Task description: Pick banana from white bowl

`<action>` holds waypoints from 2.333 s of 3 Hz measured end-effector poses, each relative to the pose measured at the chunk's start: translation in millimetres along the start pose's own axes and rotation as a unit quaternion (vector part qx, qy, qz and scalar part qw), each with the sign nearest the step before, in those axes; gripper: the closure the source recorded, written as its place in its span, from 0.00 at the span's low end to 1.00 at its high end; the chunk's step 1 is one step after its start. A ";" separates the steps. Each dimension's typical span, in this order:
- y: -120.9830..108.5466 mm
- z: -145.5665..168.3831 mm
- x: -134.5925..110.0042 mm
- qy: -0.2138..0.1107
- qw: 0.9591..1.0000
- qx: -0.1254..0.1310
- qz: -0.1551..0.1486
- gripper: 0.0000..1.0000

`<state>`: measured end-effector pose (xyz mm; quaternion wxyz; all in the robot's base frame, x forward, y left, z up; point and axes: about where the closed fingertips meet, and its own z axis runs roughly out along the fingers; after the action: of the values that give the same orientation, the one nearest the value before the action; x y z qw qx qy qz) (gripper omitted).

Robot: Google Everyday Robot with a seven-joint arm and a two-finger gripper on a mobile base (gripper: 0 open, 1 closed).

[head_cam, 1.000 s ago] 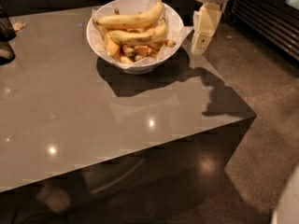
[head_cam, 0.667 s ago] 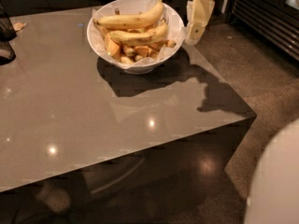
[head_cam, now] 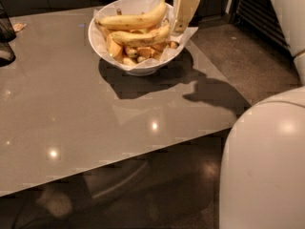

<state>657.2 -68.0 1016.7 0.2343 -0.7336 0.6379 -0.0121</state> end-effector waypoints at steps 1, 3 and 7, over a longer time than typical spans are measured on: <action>-1.1 18.6 -9.3 0.007 1.000 -0.016 -0.009 0.32; 6.2 59.4 -21.6 0.025 0.998 -0.057 -0.027 0.32; 4.2 101.8 -14.7 0.054 0.994 -0.090 -0.027 0.51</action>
Offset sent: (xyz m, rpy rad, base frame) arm -0.0181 0.0341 -0.0577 -0.1392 0.1847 0.0943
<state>682.8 -21.1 928.7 0.1320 -0.7671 0.6278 -0.0011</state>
